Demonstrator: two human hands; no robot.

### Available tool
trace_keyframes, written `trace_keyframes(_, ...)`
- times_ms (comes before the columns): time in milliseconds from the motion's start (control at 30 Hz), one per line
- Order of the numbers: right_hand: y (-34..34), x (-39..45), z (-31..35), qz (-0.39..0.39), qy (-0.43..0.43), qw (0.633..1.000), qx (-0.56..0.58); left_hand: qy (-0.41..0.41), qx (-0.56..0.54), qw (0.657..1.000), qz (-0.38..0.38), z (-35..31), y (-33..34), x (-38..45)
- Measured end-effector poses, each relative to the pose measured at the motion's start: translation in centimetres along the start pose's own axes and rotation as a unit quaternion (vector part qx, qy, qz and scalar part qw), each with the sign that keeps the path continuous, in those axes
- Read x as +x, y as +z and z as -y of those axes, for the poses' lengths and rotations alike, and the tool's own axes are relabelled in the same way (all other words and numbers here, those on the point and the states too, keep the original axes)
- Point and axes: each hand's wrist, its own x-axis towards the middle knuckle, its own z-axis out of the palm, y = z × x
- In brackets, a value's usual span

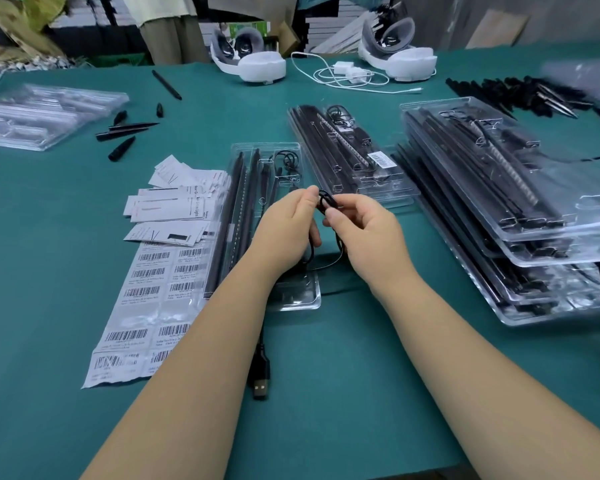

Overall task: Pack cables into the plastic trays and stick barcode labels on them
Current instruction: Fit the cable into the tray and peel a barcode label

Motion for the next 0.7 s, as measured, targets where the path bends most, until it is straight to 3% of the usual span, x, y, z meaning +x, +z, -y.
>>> trace_keyframes(233,0.61,-0.42,0.06,-0.036,-0.053,0.995,-0.079,-0.026,-0.026,0.999,0.016,-0.29,0.05,-0.23)
trace_keyframes(333,0.65,-0.54,0.1,0.01,-0.076,0.987,-0.142,-0.049,0.004,0.999,0.003,-0.27,-0.1,-0.15)
trace_keyframes(467,0.41,-0.57,0.41,0.063,-0.025,0.997,-0.045,-0.074,-0.012,0.997,-0.028,-0.14,-0.15,0.23)
trace_keyframes(533,0.46,-0.64,0.39,0.038,-0.01,0.999,0.005,-0.068,-0.03,0.997,-0.024,-0.12,-0.14,0.12)
trace_keyframes(700,0.92,-0.65,0.03,-0.003,0.011,1.0,-0.021,-0.06,-0.019,0.998,-0.032,0.26,-0.08,0.22)
